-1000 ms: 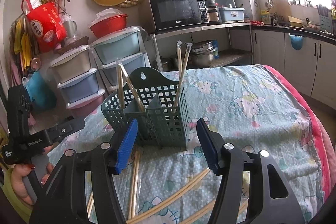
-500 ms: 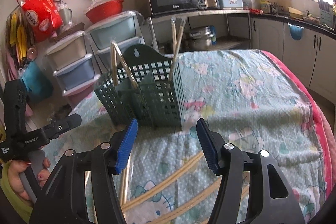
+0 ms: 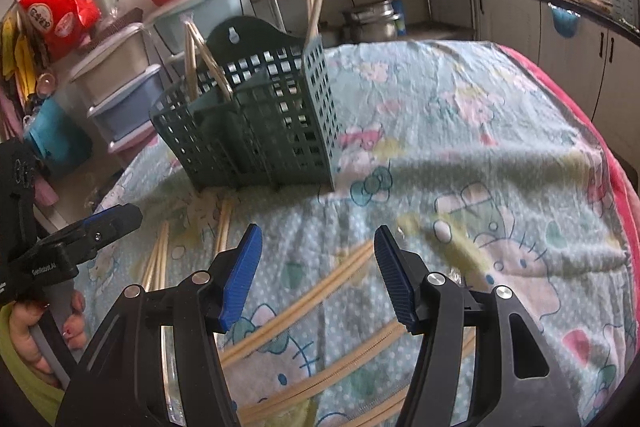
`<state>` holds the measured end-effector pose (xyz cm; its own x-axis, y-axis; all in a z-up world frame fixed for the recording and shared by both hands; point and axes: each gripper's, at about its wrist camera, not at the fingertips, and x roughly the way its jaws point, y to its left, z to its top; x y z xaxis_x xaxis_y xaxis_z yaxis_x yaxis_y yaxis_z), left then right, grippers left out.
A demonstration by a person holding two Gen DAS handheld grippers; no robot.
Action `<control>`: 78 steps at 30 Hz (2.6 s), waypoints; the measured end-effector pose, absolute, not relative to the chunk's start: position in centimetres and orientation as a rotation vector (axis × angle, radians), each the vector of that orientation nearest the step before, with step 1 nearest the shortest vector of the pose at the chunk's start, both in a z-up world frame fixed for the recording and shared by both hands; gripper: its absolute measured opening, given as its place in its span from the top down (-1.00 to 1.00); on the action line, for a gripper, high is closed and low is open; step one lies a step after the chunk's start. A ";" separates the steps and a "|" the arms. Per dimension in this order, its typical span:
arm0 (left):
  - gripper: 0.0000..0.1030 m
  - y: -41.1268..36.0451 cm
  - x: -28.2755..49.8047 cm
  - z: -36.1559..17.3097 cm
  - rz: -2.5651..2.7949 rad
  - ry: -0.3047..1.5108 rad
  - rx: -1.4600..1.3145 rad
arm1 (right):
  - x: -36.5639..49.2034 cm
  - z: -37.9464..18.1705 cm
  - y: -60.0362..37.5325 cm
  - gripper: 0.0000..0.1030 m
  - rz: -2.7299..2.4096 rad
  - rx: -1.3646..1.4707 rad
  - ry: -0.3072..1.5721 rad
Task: Organize utensils
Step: 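Move both open tools down toward the loose chopsticks beside the basket, then close the left tool on a chopstick while the right tool grasps another, then lift both held chopsticks and carry them above the green basket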
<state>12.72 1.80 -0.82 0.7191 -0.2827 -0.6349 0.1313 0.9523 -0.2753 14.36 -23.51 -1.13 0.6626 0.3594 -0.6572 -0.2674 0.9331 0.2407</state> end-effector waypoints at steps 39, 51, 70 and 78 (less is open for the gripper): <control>0.72 4.1 17.1 -5.4 -0.185 0.903 -0.273 | 20.1 -5.2 -24.2 -0.09 0.271 0.202 0.961; 0.86 3.8 16.7 -3.8 -0.211 0.835 -0.288 | 20.9 -5.4 -24.3 0.66 0.252 0.204 0.928; 0.89 2.7 15.2 1.7 -0.285 0.696 -0.306 | 17.8 0.7 -26.1 0.98 0.448 0.401 0.731; 0.89 2.4 14.5 4.2 -0.309 0.636 -0.312 | 15.7 4.3 -25.8 0.98 0.487 0.383 0.628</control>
